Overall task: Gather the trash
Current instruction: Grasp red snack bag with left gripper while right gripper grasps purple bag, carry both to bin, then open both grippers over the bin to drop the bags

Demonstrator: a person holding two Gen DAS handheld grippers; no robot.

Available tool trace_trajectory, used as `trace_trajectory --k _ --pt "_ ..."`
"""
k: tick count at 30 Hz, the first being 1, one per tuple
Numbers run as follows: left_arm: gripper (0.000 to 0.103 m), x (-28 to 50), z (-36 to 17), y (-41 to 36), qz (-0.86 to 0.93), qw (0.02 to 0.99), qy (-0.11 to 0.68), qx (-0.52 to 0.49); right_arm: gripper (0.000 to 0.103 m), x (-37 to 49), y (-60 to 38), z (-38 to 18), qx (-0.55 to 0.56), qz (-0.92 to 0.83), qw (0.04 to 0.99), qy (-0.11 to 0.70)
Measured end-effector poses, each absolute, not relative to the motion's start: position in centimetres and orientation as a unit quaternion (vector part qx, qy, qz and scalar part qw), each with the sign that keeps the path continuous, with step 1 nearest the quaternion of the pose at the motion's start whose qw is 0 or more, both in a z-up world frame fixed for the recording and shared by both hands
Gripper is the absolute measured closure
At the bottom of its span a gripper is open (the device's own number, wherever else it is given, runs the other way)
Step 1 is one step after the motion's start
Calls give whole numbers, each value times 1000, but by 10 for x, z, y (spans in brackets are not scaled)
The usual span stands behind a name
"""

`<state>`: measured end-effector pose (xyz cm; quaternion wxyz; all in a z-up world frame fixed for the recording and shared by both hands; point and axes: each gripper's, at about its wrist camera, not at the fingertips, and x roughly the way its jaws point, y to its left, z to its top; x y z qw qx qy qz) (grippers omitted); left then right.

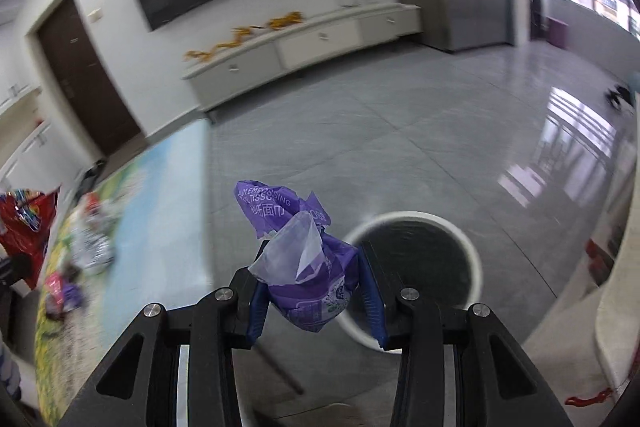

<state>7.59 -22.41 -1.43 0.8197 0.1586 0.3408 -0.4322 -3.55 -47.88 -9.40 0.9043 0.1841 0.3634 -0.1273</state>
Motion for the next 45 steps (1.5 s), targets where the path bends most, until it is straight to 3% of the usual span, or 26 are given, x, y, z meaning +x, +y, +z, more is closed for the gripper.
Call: trace_trajectory --k 8,12,14,16,17,21,27,32,40,45 --pt "95 80 -59 -369 -491 754 384 206 64 -20 -556 -162 227 -169 868 407" --pt "94 92 -78 -407 -495 746 397 201 58 -7 -585 -189 235 -182 856 422" --pt "86 101 -84 -424 -498 741 407 191 57 -3 -595 -198 235 -191 851 430" --pt "63 110 -92 -436 -498 740 413 182 52 -2 -599 -204 235 -201 845 437" --pt "59 111 -93 -439 -498 741 413 177 49 -4 -601 -205 235 -206 843 438" --pt "56 113 -87 -436 -509 743 406 156 49 -15 -604 -198 238 -220 839 438" --pt "56 98 -51 -391 -511 774 354 122 49 -30 -587 -163 233 -212 854 414" --pt "56 72 -21 -329 -506 789 327 121 49 -39 -541 -102 213 -178 888 367" --pt "56 56 8 -187 -431 848 285 119 49 -36 -423 -10 145 -83 937 307" --pt "56 68 -4 -80 -335 891 292 94 49 -9 -345 7 107 1 943 317"
